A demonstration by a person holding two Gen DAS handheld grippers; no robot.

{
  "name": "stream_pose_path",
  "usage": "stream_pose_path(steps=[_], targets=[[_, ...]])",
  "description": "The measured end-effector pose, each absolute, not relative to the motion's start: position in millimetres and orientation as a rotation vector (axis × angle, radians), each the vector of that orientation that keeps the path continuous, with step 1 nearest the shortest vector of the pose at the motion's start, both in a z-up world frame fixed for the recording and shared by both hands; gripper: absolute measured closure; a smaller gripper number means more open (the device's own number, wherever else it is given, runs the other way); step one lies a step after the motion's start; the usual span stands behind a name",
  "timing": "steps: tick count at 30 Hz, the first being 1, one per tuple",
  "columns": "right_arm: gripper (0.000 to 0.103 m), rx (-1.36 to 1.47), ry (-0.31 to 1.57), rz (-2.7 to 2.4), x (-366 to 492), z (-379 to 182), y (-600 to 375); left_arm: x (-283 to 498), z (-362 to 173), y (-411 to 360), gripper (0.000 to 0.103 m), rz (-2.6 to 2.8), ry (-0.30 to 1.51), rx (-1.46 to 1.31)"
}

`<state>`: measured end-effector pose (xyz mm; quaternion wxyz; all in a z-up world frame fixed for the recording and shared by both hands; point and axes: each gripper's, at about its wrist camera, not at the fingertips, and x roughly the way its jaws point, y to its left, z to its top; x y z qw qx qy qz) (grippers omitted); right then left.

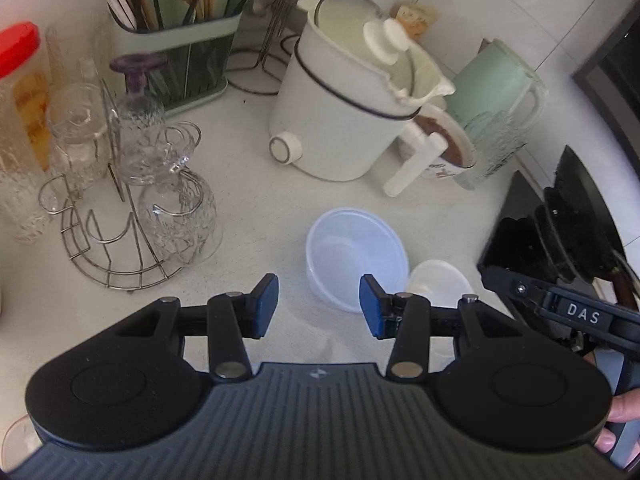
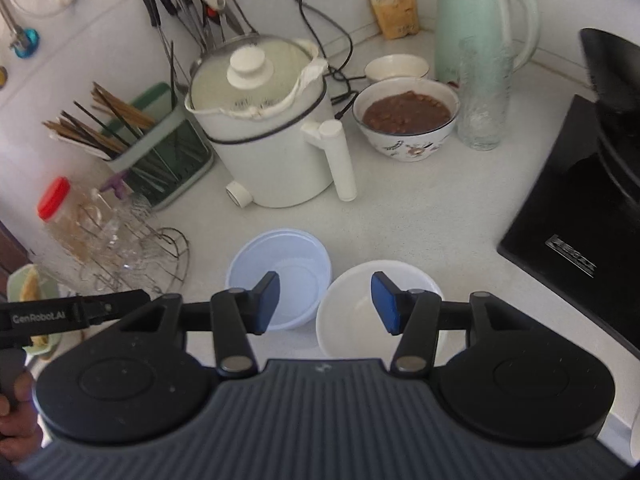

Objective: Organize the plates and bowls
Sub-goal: 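Move both grippers to the second translucent plastic bowl, then close both grippers on the second bowl's rim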

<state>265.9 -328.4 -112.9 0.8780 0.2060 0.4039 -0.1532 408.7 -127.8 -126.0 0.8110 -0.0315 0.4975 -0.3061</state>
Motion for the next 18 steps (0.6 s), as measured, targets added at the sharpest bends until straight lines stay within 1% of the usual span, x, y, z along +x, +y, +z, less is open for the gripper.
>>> stream_pose_path(steps=[8, 15, 16, 18], targets=[[0.05, 0.399, 0.905, -0.257, 310.8, -154.0, -339.2, 431.8, -152.6, -140.7, 0.053, -0.643, 1.099, -0.053], [0.051, 0.395, 0.921, -0.245, 333.4, -171.2, -347.1, 447.9, -178.1, -152.6, 0.054, -0.642, 1.144, -0.071], [0.051, 0.393, 0.918, -0.233, 336.0, -173.2, -348.1, 450.2, -179.6, -153.4, 0.054, -0.647, 1.146, -0.085], [0.057, 0.384, 0.913, -0.219, 341.8, -176.2, -349.2, 455.4, -183.6, -157.1, 0.057, -0.654, 1.154, -0.107]])
